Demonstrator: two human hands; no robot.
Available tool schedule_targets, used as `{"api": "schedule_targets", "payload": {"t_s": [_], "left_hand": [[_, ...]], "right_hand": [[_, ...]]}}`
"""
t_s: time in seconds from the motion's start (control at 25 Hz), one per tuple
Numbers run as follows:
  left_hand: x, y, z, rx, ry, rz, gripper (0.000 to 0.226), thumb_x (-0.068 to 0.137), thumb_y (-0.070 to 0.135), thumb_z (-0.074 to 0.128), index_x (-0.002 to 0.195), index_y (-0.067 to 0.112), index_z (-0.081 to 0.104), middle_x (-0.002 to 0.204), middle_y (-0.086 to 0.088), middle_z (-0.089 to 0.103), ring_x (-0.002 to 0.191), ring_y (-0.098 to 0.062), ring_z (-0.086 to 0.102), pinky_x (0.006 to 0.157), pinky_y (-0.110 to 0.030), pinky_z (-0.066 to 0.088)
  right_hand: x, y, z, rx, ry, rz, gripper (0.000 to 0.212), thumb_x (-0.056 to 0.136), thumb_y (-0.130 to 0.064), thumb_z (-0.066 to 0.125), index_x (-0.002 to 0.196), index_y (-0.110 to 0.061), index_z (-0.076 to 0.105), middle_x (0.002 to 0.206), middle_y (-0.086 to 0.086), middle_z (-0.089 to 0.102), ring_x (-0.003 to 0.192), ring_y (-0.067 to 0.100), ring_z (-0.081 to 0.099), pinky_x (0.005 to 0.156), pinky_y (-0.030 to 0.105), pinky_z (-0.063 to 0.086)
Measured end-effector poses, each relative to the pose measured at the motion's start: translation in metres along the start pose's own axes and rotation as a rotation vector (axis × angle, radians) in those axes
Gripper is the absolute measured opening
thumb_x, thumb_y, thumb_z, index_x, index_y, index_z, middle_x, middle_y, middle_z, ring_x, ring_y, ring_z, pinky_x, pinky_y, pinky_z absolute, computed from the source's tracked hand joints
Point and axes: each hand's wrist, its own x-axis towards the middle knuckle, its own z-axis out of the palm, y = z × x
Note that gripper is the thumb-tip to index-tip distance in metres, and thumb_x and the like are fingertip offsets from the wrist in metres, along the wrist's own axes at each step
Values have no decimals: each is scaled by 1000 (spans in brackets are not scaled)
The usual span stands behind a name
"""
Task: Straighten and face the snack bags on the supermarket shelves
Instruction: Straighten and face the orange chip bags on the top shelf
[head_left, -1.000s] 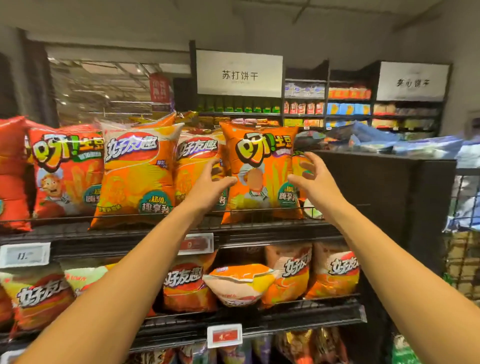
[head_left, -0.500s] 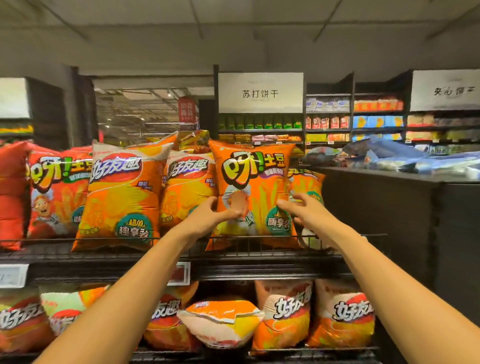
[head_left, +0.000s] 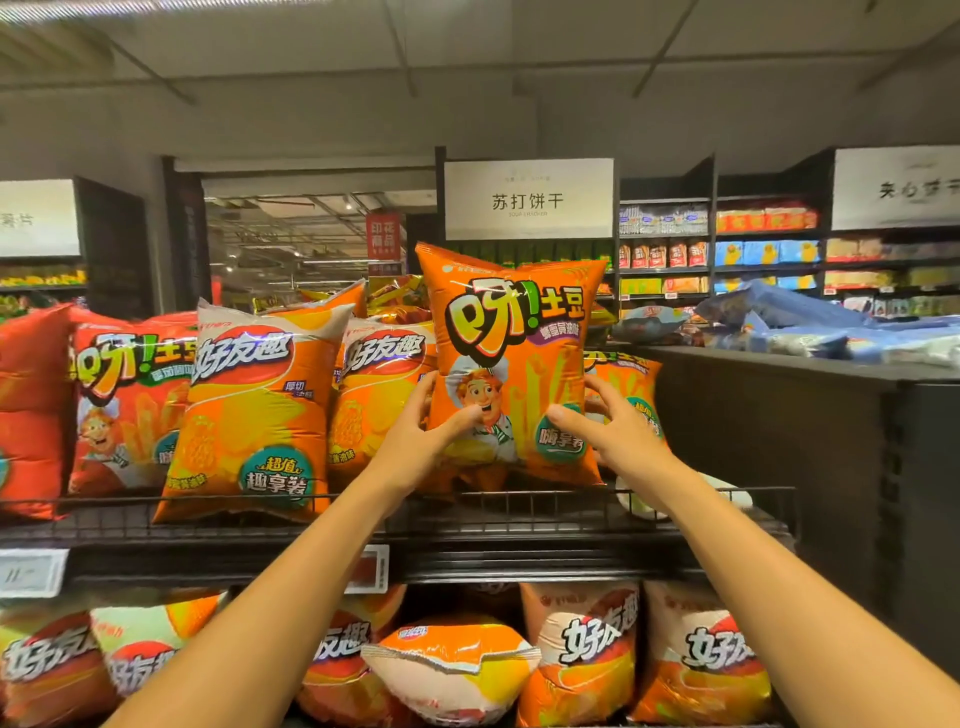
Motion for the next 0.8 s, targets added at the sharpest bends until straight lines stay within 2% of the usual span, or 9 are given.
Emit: {"api": "schedule_targets", "payload": {"t_s": [0.12,0.2,0.28,0.36,0.44,0.52,0.56,0.72,0.8], "left_hand": [[4,-3,-5,15,-17,-16,99,71,63,65,154,37,16,149,11,35,121,7,33,96,-26,41],[5,-7,-9,-3,-66,0,94,74,60,67,152,39,18,146,15,36,119,13,36,92,-18,41],[6,-12,-11,-91,-131,12,81,77,50,76,142,46,28,130,29,45,100,28,50,74,-6,48],[6,-15,-11,-133,-149,17,73,71,49,80,129,55,37,114,36,56,93,28,54,67,-4,49],[7,-18,-12,-166,-161,6,76,63,54,80,126,58,38,119,26,61,101,17,60,70,-9,52],[8,-21,-14,-206,-187,-13,99,54,59,86,137,49,33,129,5,62,109,-7,66,78,-20,56],[9,-22,-14,-223,-206,-32,107,50,61,88,140,43,32,131,-1,62,111,-15,67,83,-26,57],[12,-25,-13,-239,-213,-60,80,57,55,84,128,43,47,130,0,64,110,-17,68,82,-31,58],[12,-27,-13,-248,-172,-44,86,57,55,84,133,41,47,131,0,64,111,-17,68,83,-31,58]], "right_hand": [[4,4,8,38,35,-5,97,55,-68,75,139,-45,33,141,-4,49,128,12,50,92,28,48],[5,5,11,44,40,-7,95,57,-69,72,139,-48,29,138,-6,48,131,13,44,86,23,45],[6,7,10,59,50,5,89,59,-70,68,136,-50,29,133,-9,50,128,12,46,79,18,43],[6,9,9,57,53,4,87,59,-74,64,136,-51,30,130,-11,51,118,5,53,77,15,44],[8,11,9,29,41,8,96,60,-79,59,145,-46,30,138,-10,51,118,3,55,90,22,49],[10,15,10,-8,36,18,106,64,-81,54,155,-37,25,150,-6,46,133,14,49,111,39,41],[11,16,11,-17,35,24,106,66,-81,52,157,-34,23,152,-5,44,136,16,47,115,41,38],[11,14,13,-61,35,84,88,67,-80,45,142,-36,28,130,-8,49,109,5,52,96,31,36],[12,15,13,-106,22,107,85,69,-80,40,140,-34,30,125,-10,48,104,-1,51,94,33,35]]}}
